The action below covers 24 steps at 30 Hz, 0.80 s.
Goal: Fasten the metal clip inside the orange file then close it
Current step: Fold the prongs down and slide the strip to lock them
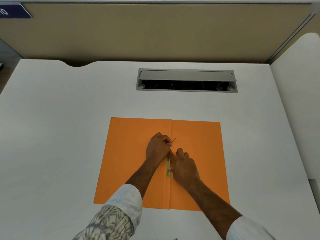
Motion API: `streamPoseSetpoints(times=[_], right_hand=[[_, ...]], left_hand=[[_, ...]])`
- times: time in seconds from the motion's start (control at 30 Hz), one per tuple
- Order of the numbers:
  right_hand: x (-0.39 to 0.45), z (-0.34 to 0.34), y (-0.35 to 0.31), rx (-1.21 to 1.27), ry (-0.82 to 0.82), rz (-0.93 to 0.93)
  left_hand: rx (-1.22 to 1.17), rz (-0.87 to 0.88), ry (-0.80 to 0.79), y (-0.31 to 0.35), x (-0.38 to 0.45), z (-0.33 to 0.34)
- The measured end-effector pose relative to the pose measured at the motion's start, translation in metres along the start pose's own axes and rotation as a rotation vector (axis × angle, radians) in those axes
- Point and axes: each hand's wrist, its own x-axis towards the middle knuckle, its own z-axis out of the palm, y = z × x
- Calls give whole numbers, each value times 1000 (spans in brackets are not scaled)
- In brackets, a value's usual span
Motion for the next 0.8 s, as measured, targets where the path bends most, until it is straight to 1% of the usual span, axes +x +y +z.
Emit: streamPoseSetpoints(times=[0.27,0.47,0.53,0.7,0.8], right_hand=[[-2,-2,-1,48,-4,15],[-3,-2,0,68,-14,12],[-3,-2,0,80,-14,14],[-1,-1,3,76,-12,3],[1,1,4,54,-10,0]], left_hand=[[-96,-114,157,3,-8,12],[-167,-182,187,4,-10,14],[-184,-176,194,4,-12,14],[-116,-114,177,3,-25,13],[-122,-103,181,-1,-39,7]])
